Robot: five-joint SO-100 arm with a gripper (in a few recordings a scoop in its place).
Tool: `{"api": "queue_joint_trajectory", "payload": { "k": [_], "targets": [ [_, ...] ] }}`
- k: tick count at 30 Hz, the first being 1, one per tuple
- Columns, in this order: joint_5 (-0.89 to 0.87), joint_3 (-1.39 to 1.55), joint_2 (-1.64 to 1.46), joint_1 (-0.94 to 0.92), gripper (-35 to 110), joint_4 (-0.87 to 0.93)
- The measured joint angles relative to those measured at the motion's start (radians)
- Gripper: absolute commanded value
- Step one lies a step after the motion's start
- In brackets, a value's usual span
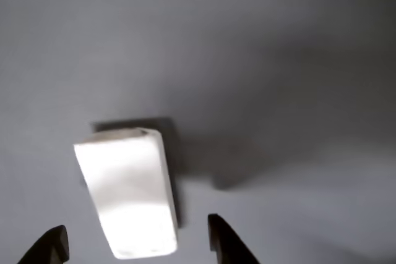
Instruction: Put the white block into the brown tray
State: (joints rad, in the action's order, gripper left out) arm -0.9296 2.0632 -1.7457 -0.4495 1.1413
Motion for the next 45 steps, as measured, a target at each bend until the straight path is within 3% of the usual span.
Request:
{"api": "queue_joint_trajectory", "payload": {
  "k": [45],
  "targets": [
    [0.011, -0.034, 0.092, 0.029, 41, -0.100]
  ]
}}
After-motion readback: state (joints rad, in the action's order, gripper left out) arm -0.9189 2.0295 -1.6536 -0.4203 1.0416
